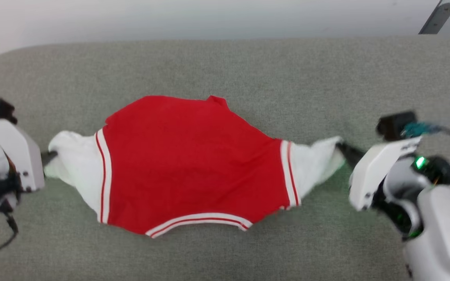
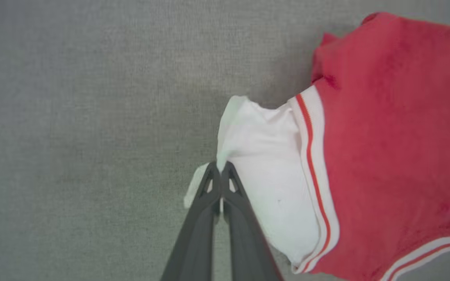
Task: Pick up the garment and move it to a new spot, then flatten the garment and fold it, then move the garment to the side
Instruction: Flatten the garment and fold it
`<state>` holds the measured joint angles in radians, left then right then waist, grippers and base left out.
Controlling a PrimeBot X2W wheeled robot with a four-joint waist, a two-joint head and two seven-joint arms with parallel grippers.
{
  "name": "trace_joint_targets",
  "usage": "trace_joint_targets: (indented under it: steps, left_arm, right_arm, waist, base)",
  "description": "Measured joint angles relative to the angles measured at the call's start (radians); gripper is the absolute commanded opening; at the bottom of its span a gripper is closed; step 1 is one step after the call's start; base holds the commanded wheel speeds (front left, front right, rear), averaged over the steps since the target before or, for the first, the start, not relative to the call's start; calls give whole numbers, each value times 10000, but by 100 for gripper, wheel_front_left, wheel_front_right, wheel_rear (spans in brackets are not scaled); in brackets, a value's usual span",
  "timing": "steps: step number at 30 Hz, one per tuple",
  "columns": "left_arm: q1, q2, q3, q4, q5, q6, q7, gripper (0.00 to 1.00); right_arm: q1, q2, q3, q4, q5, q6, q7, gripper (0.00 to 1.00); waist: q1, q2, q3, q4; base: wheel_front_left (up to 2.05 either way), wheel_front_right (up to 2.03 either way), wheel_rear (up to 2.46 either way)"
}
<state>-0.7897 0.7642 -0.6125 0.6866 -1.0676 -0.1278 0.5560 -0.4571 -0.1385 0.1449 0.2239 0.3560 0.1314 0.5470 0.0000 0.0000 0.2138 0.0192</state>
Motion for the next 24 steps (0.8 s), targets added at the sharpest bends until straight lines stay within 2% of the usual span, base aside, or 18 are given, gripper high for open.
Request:
trace_joint_targets:
  steps: [6,12,22,24]
  left_arm:
    - [-928,221,140,-642,63,134,339,0]
    - [-2073,94,303,-819,178,314,502,0]
    - [-3967,-598,314,-188,834,533,-75,0]
    - [-4555,-851,322,128,1009,531,-420,0]
  right_arm:
    - [-1143,-270,-102,-422,414,0,364,0]
    - [-2572,-556,-111,144,1007,0,268,0]
    - [-4917,-815,523,1910,1789,0,-1409,0]
    - [-5645,-915,819,2581,1904,0,-2086,0]
  waist:
    - [0,0,-455,-32]
    - [0,0,-1099,-35]
    - [0,0,-2083,54]
    - [0,0,-2302,86]
  base:
    - [0,0,0]
    - [0,0,0]
    - [0,0,0]
    - [0,0,0]
